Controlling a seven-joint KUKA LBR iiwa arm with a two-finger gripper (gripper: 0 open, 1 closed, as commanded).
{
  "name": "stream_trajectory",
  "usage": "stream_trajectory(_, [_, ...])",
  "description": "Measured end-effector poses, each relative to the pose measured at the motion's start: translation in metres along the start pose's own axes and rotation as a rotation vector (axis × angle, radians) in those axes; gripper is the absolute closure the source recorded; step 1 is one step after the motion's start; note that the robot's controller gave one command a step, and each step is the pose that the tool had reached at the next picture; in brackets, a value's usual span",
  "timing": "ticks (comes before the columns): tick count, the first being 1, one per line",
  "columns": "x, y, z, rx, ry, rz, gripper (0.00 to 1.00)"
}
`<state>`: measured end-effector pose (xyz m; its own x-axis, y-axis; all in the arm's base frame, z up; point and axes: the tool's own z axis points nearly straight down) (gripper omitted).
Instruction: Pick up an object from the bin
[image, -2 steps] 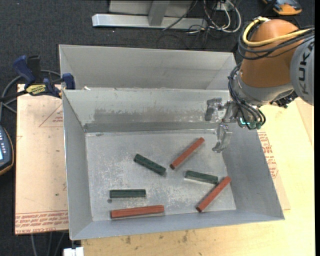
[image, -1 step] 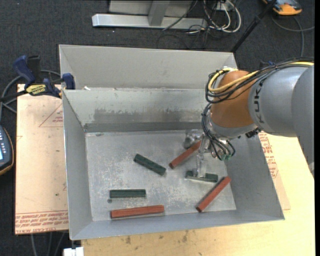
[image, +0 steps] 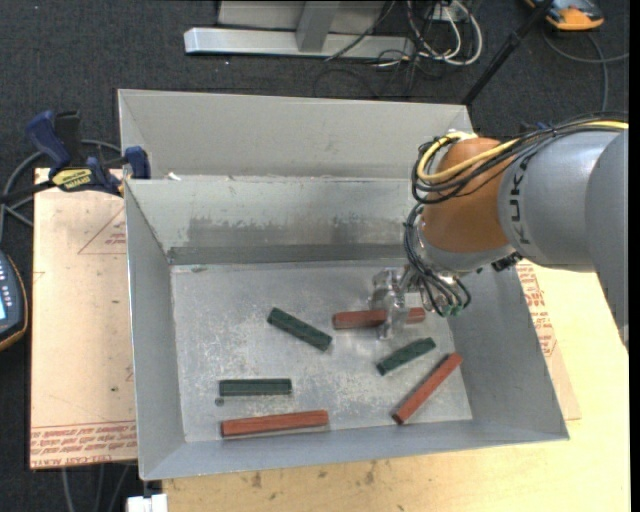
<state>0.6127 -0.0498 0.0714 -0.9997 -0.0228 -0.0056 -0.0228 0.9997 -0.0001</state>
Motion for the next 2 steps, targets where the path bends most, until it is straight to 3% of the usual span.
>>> stream_trajectory(1, [0.013, 0.014, -0.095, -0.001, -0.001, -0.325, 1.0])
stream_trajectory(2, [0.013, 0.009, -0.209, 0.001, -0.007, -0.338, 1.0])
